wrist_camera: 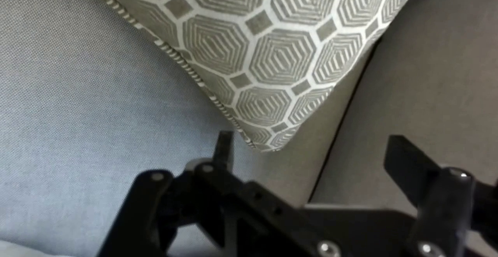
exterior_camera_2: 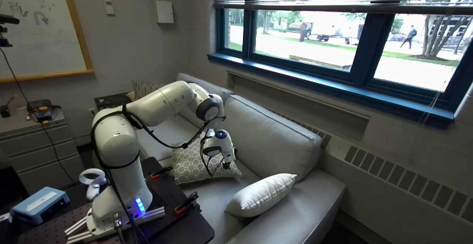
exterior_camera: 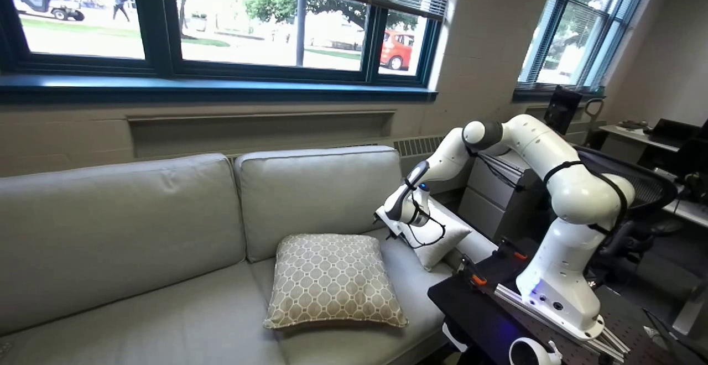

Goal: Put the pillows upright against the armrest

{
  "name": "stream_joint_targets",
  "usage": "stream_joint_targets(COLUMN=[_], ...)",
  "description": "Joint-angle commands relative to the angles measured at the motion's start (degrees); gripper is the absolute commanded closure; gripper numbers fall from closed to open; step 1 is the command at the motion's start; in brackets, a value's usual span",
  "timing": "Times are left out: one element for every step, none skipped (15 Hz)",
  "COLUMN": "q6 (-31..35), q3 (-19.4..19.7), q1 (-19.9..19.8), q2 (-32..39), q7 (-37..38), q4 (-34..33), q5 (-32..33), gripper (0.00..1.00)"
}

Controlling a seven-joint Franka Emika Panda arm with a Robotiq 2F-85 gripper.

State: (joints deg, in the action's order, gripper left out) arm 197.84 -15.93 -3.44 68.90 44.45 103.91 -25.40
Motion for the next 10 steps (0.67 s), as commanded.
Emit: stream_joint_targets(q6=[-0.75, -3.33, -5.5, -8.3, -10.85, -13.54, -16.14, -18.5, -20.74, -22.61], q3=[-2.15, -4.64, -6.07, -8.15, -9.95, -11.2, -11.9, -12.1, -12.07, -11.76], q1=[-0.1, -1.92, -2.54, -3.43, -4.12, -4.24, -4.07, -3.82, -3.58, -3.3], q2=[6.35, 7.95, 9.74, 11.75, 13.43, 14.89, 15.97, 16.78, 17.25, 17.54], q7=[0.72, 0.17, -0.28, -1.1, -1.91, -2.75, -3.66, -4.7, -5.79, -6.54], q4=[-7.21, -9.05, -11.3, -13.96, -16.34, -18.73, -20.85, -22.75, -24.29, -25.47], q5=[-0.3, 1.57, 2.5, 3.73, 4.49, 4.81, 4.67, 4.06, 3.34, 2.63], gripper=[0.0, 0.0, 0.0, 0.0, 0.0, 0.0, 0.0, 0.0, 0.0, 0.0])
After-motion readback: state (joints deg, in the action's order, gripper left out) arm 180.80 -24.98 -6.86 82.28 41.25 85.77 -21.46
